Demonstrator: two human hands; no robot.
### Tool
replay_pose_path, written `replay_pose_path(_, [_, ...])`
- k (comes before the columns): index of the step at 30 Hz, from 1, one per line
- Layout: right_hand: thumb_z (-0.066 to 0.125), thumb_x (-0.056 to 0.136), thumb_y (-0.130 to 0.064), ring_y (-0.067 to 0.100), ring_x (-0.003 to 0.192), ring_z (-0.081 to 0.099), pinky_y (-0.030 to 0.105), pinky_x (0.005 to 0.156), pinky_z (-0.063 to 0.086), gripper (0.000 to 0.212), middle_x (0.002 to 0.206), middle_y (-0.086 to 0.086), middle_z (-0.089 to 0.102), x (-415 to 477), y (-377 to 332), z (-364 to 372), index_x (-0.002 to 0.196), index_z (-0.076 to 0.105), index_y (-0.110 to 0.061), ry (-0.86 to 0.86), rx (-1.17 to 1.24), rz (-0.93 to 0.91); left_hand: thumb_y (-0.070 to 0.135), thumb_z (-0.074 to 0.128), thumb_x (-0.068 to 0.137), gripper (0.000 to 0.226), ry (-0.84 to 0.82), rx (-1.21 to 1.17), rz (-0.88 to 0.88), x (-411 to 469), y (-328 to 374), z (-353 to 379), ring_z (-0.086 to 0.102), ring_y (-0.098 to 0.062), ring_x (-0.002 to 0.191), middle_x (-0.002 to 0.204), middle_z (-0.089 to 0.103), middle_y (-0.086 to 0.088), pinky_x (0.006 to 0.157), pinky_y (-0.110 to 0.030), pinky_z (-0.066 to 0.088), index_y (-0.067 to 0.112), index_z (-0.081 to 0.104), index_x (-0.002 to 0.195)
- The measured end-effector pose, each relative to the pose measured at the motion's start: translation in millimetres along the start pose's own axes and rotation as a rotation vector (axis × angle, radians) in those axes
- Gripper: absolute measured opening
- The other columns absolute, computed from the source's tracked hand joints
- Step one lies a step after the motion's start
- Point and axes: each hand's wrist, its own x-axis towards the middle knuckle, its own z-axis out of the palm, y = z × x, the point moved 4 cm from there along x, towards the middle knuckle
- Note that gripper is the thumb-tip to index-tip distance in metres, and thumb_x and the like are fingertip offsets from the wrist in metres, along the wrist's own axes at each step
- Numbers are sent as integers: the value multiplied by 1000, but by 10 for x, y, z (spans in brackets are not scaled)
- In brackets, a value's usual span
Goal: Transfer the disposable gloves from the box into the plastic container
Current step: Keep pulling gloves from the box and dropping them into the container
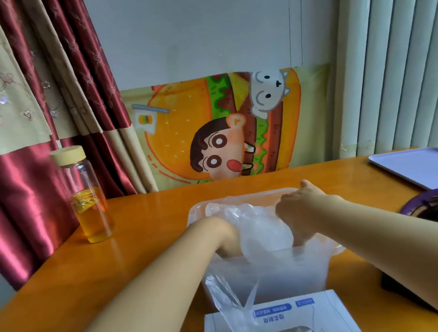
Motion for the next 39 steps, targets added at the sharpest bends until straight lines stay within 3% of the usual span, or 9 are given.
replay_pose_path(4, [68, 71, -62, 25, 120, 47, 46, 108, 25, 72, 127, 4, 52, 33, -79, -130, 127, 53, -19, 173, -18, -18, 20, 44, 100, 46, -39, -6, 30, 76, 3, 52, 45, -29, 125, 143, 42, -12, 98, -35, 40, 5, 38, 144])
replay_pose_path(8, [62, 77, -62, 28, 126, 42, 47, 109, 22, 69, 132, 6, 50, 144, -166, 40, 128, 52, -16, 6, -63, -26, 9, 40, 99, 43, -53, -28, 45, 246, -7, 144, 47, -24, 102, 143, 44, -13, 74, -29, 41, 5, 40, 142])
replay_pose_path(14, [43, 94, -52, 32, 143, 17, 55, 113, -1, 59, 152, 6, 30, 352, -115, 347, 143, 36, -22, -231, -138, 48, 10, 37, 101, 51, -69, -103, 94, 271, 3, 175, 36, -26, 137, 155, 30, -7, 107, -37, 32, 14, 27, 151])
replay_pose_path(21, [41, 97, -41, 33, 144, 13, 51, 114, -6, 51, 152, 11, 29, 336, -84, 323, 144, 34, -21, -157, -264, 161, 27, 50, 99, 43, -189, -451, 81, 59, -12, 135, 52, -23, 119, 136, 52, -5, 86, -28, 44, 14, 46, 140])
replay_pose_path(26, [52, 91, -51, 33, 141, 21, 54, 114, 1, 60, 147, 8, 38, 122, 61, 168, 141, 39, -22, -62, -160, 123, 38, 49, 98, 57, -72, -716, -121, -109, -116, 30, 46, -30, 130, 148, 41, -9, 100, -38, 42, 14, 32, 147])
replay_pose_path(30, [55, 78, -67, 28, 133, 34, 56, 112, 7, 71, 134, 0, 51, -137, 182, 2, 134, 51, -25, 11, -41, 77, 22, 54, 96, 45, 26, -889, -9, -194, -216, -98, 57, -14, 115, 135, 54, -1, 91, -27, 48, 10, 47, 139])
replay_pose_path(33, [52, 81, -65, 23, 126, 40, 53, 109, 13, 59, 126, -5, 54, -335, 200, -68, 127, 58, -28, 113, 147, 55, 20, 56, 96, 33, 89, -1076, 63, -404, -288, -93, 58, -10, 110, 137, 51, 1, 89, -22, 48, 8, 57, 127])
replay_pose_path(36, [57, 87, -51, 15, 106, 53, 34, 94, 36, 38, 110, -8, 61, -553, 153, -140, 116, 64, -27, 391, 331, -70, 16, 54, 97, 36, 197, -1358, 159, -630, -373, -14, 56, -12, 113, 133, 53, 1, 93, -25, 46, 6, 53, 131])
replay_pose_path(39, [60, 89, -39, 1, 81, 56, 10, 68, 40, 24, 88, -19, 56, -846, -85, -112, 109, 68, -27, 434, 525, -264, 10, 50, 98, 31, 552, -1570, 203, -850, -469, 87, 60, -16, 110, 127, 60, -8, 94, -30, 49, 9, 53, 129])
